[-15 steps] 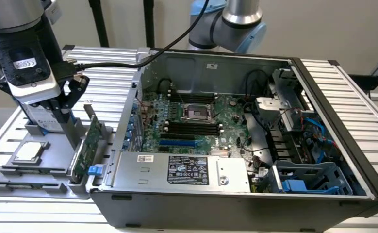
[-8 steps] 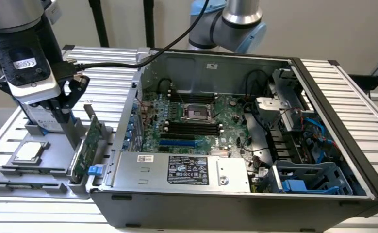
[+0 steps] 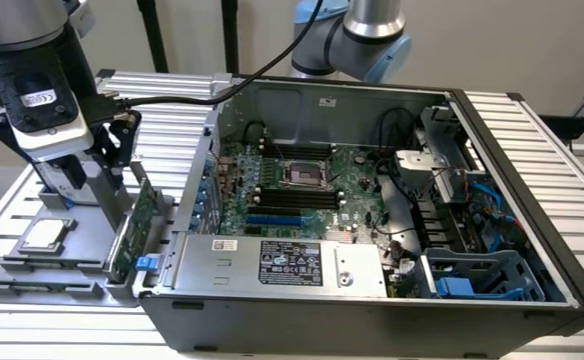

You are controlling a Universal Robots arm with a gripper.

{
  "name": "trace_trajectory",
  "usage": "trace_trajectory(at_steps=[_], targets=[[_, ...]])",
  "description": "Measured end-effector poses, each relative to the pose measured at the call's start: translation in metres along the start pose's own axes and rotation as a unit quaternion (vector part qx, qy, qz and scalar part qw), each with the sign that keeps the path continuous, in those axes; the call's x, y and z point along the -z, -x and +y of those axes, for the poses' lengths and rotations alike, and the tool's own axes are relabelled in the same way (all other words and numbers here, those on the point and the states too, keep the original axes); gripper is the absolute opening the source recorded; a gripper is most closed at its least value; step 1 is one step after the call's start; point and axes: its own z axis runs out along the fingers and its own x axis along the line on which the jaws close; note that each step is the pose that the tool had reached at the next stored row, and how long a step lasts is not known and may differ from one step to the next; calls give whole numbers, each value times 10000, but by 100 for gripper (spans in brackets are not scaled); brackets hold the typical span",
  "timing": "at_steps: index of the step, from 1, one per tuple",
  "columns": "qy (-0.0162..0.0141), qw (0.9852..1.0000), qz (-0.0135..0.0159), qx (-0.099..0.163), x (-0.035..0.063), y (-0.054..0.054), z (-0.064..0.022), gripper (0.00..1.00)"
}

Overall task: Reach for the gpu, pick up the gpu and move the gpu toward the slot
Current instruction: 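Pick up the gpu and move the gpu toward the slot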

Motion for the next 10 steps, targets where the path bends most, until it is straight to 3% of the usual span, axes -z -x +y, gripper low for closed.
trace_trajectory(at_steps=[1,10], targets=[[-4,10000,-1,0,-2,-1,7,48],[-33,10000,-3,0,-147,-52,108,48]])
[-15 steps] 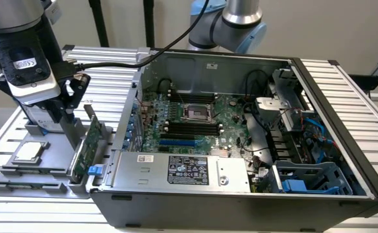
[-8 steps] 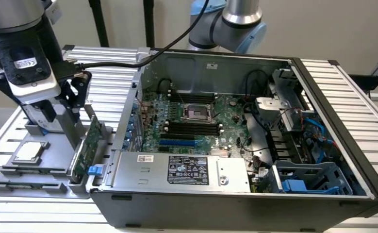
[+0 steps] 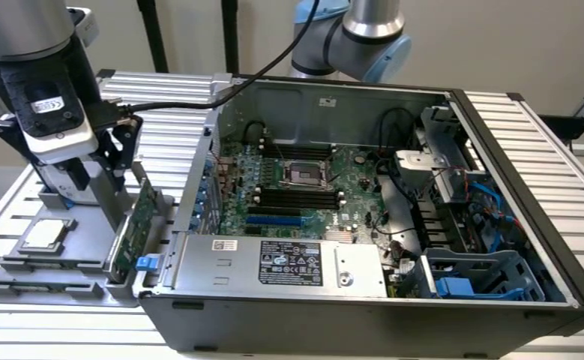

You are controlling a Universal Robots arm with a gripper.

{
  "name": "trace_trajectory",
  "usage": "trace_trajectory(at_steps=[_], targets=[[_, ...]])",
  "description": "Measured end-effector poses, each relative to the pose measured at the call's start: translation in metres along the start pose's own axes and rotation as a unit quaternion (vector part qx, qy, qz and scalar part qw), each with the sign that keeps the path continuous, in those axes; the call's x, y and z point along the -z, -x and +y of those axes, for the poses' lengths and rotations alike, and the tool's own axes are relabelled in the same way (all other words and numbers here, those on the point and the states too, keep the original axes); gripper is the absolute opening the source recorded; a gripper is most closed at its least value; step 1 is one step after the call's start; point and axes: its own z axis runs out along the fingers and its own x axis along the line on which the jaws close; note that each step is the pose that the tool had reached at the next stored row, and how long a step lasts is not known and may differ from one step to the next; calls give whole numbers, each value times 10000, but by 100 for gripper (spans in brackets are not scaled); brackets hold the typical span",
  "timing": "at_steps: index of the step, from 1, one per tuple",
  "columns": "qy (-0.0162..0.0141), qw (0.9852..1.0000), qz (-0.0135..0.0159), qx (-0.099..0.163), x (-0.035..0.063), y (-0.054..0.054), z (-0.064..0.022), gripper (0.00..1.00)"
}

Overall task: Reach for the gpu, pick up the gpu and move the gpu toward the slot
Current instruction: 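Pick up the gpu and move the gpu toward the slot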

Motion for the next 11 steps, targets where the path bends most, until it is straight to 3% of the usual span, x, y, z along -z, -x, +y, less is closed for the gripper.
trace_trajectory(at_steps=[7,11], targets=[[-29,10000,-11,0,-124,-27,-1,48],[-65,10000,-51,1,-180,-33,-1,48]])
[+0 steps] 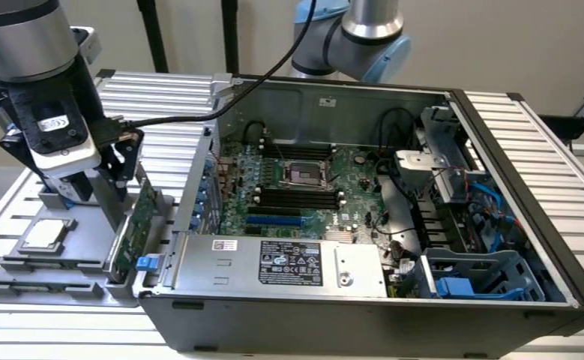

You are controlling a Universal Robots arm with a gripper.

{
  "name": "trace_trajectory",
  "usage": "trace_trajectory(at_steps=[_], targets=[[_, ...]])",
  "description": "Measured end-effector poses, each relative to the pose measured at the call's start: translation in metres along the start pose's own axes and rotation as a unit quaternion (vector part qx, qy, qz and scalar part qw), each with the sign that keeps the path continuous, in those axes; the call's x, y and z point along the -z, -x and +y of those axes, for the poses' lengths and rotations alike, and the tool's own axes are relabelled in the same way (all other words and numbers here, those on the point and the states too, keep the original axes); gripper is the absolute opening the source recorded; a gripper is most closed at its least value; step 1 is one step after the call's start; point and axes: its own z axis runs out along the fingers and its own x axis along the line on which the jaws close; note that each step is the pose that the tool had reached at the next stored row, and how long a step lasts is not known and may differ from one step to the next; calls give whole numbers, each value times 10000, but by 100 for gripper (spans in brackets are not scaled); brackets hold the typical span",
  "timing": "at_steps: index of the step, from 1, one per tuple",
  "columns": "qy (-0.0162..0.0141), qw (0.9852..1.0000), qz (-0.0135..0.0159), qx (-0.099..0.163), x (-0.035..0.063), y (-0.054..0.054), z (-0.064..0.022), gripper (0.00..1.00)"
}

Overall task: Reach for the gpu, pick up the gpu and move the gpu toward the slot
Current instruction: 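Pick up the gpu and move the gpu toward the slot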

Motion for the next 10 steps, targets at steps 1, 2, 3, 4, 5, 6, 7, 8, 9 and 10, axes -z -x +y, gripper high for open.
trace_trajectory(at_steps=[1,2,3,4,5,6,7,8,9,10], targets=[[-9,10000,-10,0,-14,-1,0,48],[-17,10000,-22,0,-27,-2,0,48],[-24,10000,-32,0,-42,-4,0,48],[-32,10000,-43,1,-56,-5,0,48],[-39,10000,-54,1,-71,-7,0,48],[-47,10000,-64,1,-85,-8,0,48],[-55,10000,-74,1,-99,-10,-1,48],[-63,9999,-86,1,-113,-11,0,48],[-69,9999,-100,1,-130,-13,0,48],[-72,9999,-112,1,-147,-14,0,48]])
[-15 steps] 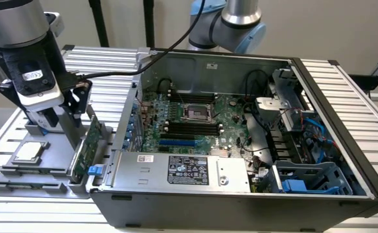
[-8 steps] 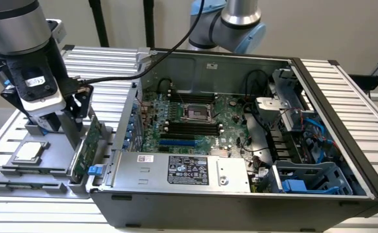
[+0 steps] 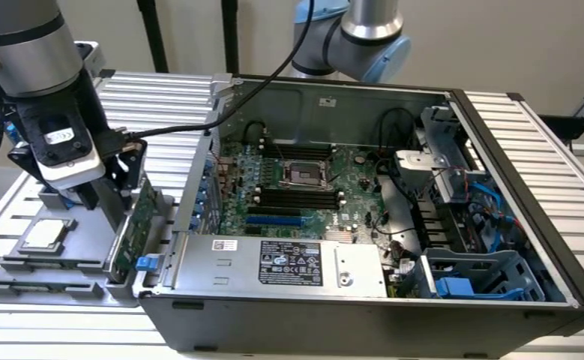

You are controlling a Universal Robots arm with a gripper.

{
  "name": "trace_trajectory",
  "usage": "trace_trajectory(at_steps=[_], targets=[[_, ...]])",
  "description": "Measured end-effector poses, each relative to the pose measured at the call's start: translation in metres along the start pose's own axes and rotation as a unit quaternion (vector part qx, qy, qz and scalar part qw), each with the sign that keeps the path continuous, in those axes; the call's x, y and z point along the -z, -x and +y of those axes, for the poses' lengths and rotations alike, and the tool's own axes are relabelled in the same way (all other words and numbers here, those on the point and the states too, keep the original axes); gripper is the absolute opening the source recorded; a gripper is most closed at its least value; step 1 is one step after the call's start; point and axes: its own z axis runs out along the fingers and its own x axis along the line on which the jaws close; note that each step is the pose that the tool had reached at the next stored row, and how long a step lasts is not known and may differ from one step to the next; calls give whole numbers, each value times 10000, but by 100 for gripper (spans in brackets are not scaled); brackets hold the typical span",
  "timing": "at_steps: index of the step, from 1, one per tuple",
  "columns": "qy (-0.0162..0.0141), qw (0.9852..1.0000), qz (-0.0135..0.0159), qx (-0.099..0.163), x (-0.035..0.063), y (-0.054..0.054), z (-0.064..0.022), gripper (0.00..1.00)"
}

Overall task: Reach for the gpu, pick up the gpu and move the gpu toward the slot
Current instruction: 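Pick up the gpu and move the gpu toward the slot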

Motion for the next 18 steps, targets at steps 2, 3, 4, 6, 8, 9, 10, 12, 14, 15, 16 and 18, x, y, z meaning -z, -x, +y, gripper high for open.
trace_trajectory(at_steps=[2,3,4,6,8,9,10,12,14,15,16,18], targets=[[-3,10000,-23,0,-36,-5,0,48],[-5,10000,-32,0,-54,-8,1,48],[-6,10000,-41,0,-72,-12,1,48],[-7,10000,-55,-1,-108,-19,1,48],[-8,10000,-65,-1,-143,-30,2,48],[-8,10000,-71,-2,-162,-37,3,48],[-9,10000,-75,-5,-180,-42,4,48],[-12,10000,-82,-15,-217,-44,5,48],[-14,10000,-88,-31,-252,-46,8,48],[-14,10000,-90,-38,-272,-46,10,48],[-15,9999,-92,-46,-290,-47,11,48],[-16,9999,-95,-64,-324,-48,16,48]])
